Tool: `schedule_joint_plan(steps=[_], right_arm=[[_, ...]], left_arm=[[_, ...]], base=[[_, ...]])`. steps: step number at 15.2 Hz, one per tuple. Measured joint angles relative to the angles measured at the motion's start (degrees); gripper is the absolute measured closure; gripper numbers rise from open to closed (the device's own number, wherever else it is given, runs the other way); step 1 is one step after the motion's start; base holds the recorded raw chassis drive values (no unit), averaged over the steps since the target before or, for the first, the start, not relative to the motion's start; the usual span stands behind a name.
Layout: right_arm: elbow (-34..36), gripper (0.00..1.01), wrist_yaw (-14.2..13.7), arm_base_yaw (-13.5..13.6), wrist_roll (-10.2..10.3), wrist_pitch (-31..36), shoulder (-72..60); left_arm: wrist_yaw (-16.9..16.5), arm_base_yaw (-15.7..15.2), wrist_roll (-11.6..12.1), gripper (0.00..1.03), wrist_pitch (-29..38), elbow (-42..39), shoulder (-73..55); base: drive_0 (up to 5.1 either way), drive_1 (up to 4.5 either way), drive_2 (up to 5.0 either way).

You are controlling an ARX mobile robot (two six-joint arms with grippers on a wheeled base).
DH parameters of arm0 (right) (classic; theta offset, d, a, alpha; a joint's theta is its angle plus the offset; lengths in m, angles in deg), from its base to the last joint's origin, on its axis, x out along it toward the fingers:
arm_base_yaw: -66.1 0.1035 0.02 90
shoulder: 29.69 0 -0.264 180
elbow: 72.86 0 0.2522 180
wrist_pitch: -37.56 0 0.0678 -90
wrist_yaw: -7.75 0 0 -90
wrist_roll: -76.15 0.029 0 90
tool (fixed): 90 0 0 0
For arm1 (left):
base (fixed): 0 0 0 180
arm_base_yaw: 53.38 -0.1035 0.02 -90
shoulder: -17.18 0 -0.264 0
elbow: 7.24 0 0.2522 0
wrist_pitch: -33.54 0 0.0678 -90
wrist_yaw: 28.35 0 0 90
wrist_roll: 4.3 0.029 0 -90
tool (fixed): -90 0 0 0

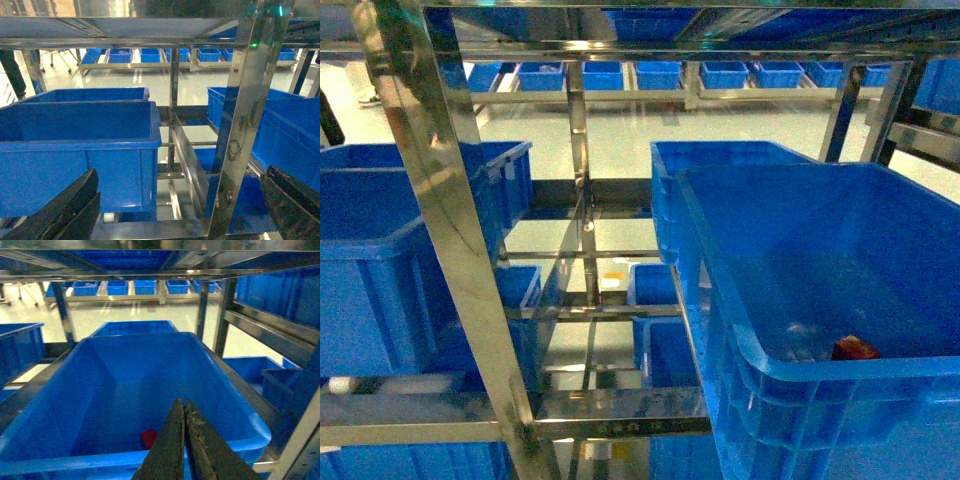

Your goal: Pick red block from blue box to shelf

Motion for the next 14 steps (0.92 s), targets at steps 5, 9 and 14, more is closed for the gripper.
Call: schedule_joint_plan(steps=[5, 9, 14], right_arm=[[0.07, 0.99, 0.57, 0.37, -0.02, -12.0, 13.44], [0.09, 0.99, 0.55, 0.37, -0.02, -19.43, 21.03], [0.09, 0.99, 0.55, 0.37, -0.02, -26.05, 27.71]], left_arm=[[-0.02, 0.0, 0.0, 0.05, 0.02, 0.0, 0.0], [-0.02, 0.0, 0.0, 0.05, 0.02, 0.0, 0.0], [-0.02, 0.0, 0.0, 0.05, 0.02, 0.0, 0.0]], base=[[0.0, 0.0, 0.0], [0.0, 0.0, 0.0], [0.0, 0.0, 0.0]])
